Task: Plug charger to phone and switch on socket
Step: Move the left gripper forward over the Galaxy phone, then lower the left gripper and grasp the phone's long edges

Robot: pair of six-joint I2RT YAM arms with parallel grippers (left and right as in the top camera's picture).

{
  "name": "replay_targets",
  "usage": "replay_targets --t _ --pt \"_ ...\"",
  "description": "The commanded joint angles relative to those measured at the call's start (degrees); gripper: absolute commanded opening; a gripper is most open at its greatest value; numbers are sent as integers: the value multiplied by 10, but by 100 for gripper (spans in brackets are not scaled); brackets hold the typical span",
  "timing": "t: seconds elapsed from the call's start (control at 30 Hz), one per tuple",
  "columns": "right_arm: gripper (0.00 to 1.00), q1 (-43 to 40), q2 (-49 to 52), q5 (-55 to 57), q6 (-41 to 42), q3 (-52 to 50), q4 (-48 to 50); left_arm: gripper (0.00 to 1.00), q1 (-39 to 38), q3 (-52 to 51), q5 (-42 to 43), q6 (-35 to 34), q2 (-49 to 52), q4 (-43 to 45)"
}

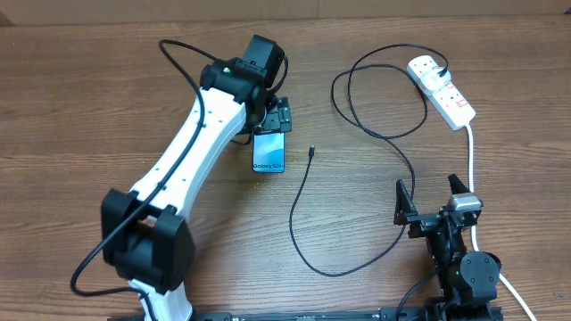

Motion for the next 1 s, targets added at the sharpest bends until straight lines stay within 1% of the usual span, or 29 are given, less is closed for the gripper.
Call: replay_targets --t 0.0,0.33,0.5,0.6,0.97 --pt "100 4 -5 3 2 -6 4 100 -3 16 2 16 29 18" --pt "100 4 -5 3 2 -6 4 100 -3 16 3 16 71 67" --pt "100 4 -5 3 2 -6 4 100 -2 16 1 22 71 77" --pt "100 4 -5 3 2 -6 4 100 -2 15 1 48 71 79" --pt "100 4 -5 3 2 -6 4 100 0 1 2 48 71 104"
